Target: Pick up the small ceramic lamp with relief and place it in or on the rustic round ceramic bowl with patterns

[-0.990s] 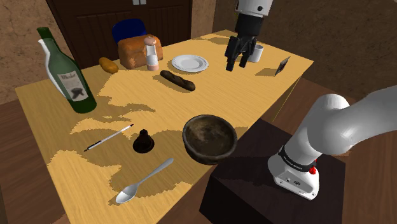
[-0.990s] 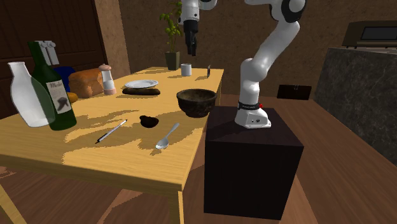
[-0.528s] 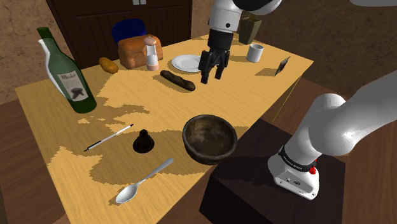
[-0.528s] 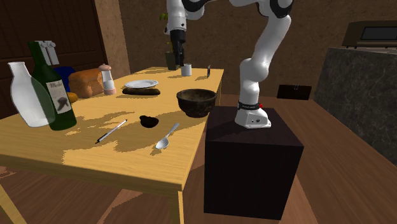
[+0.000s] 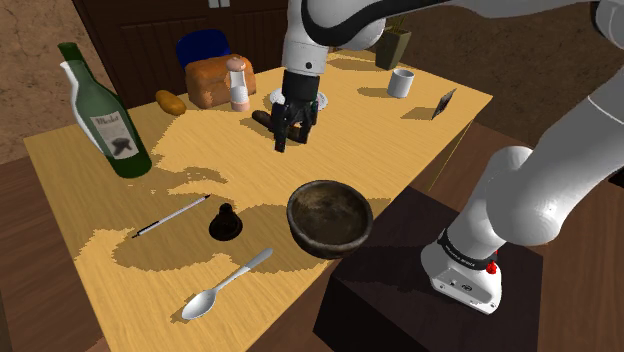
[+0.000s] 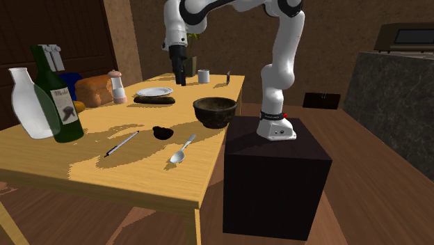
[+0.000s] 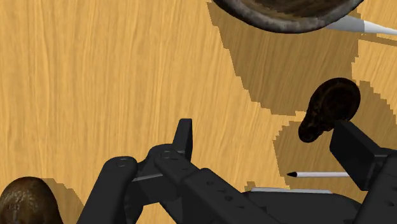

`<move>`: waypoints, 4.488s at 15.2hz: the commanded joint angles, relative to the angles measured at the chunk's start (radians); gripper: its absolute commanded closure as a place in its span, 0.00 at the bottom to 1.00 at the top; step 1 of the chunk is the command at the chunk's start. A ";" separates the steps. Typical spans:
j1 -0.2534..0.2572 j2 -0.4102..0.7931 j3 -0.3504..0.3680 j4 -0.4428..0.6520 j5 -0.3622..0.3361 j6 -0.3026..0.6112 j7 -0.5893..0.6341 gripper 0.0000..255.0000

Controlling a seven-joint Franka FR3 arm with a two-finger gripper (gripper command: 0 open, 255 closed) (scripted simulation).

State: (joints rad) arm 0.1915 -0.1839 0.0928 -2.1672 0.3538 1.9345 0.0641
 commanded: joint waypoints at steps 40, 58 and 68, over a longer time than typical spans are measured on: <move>0.160 0.481 0.094 0.306 -0.001 0.214 0.042 0.00; 0.357 0.458 0.072 0.207 -0.359 0.289 0.448 0.00; 0.357 0.459 0.072 0.207 -0.359 0.289 0.448 1.00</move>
State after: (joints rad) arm 0.5491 0.2741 0.1650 -1.9599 -0.0048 2.2228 0.5122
